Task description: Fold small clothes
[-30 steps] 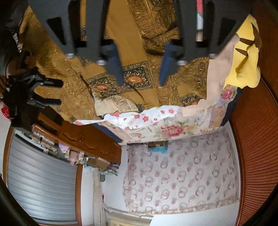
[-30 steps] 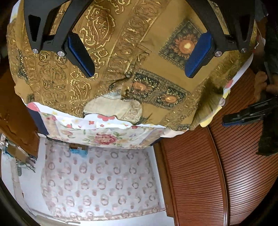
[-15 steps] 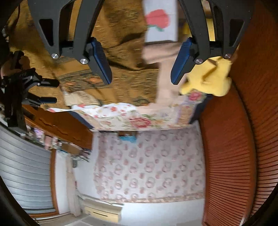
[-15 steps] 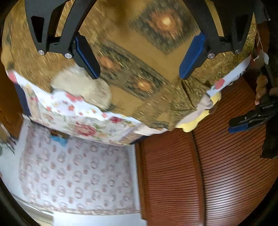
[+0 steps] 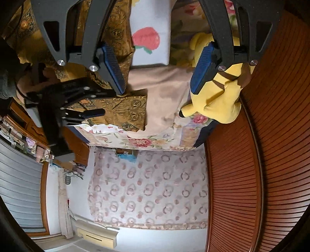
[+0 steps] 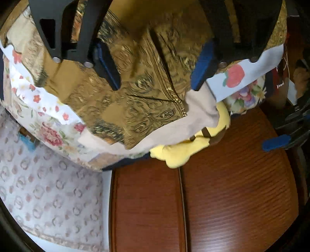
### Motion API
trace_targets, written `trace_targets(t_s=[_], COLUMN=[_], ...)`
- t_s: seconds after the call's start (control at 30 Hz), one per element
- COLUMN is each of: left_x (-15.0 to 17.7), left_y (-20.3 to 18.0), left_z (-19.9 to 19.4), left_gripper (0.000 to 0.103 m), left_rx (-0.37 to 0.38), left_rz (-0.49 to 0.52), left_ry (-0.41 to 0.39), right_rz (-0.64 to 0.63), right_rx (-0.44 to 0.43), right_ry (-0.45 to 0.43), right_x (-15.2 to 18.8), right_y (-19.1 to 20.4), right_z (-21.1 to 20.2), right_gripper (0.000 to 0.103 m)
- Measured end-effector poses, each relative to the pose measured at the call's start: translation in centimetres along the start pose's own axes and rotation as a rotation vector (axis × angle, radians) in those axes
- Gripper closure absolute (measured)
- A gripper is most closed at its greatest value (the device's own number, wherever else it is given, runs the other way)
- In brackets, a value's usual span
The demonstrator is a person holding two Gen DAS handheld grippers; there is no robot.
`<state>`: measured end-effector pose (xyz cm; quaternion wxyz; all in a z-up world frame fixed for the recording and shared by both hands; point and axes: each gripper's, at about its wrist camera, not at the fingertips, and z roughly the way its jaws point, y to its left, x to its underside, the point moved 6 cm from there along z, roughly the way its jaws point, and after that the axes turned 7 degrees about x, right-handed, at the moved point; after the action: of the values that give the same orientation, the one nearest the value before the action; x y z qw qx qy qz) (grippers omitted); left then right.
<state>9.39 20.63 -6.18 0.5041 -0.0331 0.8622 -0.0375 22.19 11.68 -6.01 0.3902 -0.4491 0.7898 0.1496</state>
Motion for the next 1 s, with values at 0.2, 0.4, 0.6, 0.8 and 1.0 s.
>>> trace_targets(t_s=[0.2, 0.4, 0.6, 0.8, 1.0], left_x=[0.7, 0.7, 0.9, 0.9, 1.5], left_y=[0.2, -0.3, -0.9, -1.5, -1.5], left_z=[-0.3, -0.1, 0.7, 0.7, 0.5], left_gripper=[0.032, 0.032, 0.032, 0.032, 0.032], left_rx=[-0.002, 0.012, 0.024, 0.031, 0.041], left_rz=[0.002, 0.009, 0.010, 0.009, 0.010], left_ry=[0.012, 0.013, 0.026, 0.029, 0.038], right_rz=[-0.020, -0.039, 0.060, 0.047, 0.012], right_rx=[0.044, 0.096, 0.095, 0.052, -0.023], right_ry=[0.058, 0.086, -0.009, -0.035, 0.026], right_x=[-1.1, -1.7, -2.3, -2.5, -1.5], right_y=[-0.4, -0.3, -3.3, -1.7, 1.0], right_z=[2.0, 2.9, -0.2, -0.2, 3.5], right_gripper=[0.045, 0.095, 0.100, 0.088, 0.063])
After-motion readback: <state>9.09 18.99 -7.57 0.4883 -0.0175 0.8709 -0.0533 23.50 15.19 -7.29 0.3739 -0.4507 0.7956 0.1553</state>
